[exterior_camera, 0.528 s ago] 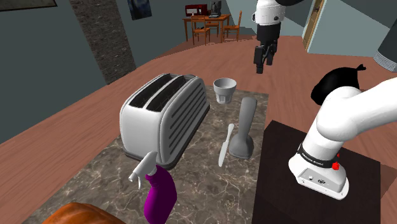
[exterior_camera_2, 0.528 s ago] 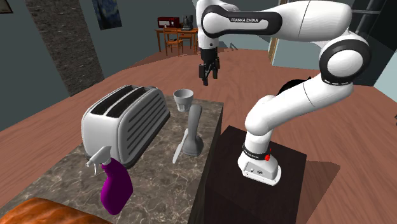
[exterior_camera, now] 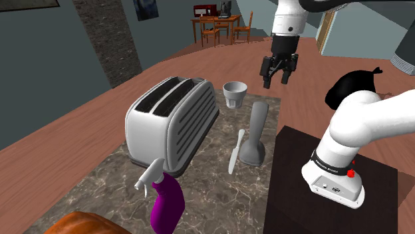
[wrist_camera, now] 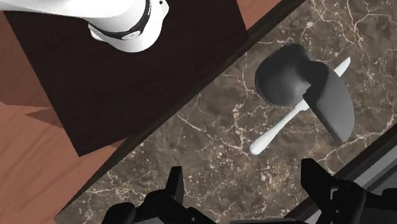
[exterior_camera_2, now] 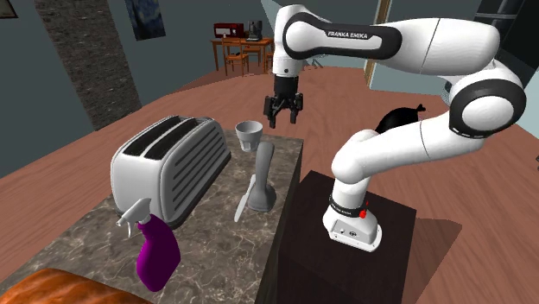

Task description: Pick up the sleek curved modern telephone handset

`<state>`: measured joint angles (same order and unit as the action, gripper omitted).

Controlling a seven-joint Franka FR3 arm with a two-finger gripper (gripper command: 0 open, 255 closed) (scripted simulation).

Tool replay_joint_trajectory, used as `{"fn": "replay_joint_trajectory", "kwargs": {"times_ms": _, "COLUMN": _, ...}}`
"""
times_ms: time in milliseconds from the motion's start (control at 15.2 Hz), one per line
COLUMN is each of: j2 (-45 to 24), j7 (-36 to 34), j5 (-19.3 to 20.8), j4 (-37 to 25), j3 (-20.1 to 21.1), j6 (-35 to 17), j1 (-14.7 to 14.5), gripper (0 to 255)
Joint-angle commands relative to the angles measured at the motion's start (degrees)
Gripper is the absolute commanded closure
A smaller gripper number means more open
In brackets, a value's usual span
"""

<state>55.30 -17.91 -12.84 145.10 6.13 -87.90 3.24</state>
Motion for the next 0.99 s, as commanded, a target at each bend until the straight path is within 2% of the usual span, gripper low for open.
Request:
{"fn": "replay_joint_trajectory", "kwargs": {"times_ms": 0, "j2": 2.26, "j7": -7.22, "j5": -5.41, "j4": 1.61, "j3": 2.34, "j6": -1.22, "j1": 0.66, "gripper": 0}}
{"fn": "replay_joint_trajectory", "kwargs": {"times_ms": 330, "j2": 7.46, "j7": -23.92, "j5": -18.42, "j4": 5.63, "j3": 9.36, "j6": -6.7, "j1": 1.99, "gripper": 0}}
{"fn": "replay_joint_trajectory", "kwargs": {"times_ms": 396, "j2": 7.86, "j7": -25.66, "j5": -19.79, "j4": 5.9, "j3": 10.22, "j6": -7.43, "j1": 2.15, "gripper": 0}}
{"fn": "replay_joint_trajectory", "kwargs": {"times_ms": 924, "j2": 9.23, "j7": -24.17, "j5": -21.85, "j4": 12.01, "j3": 12.06, "j6": -11.94, "j1": 1.28, "gripper": 0}}
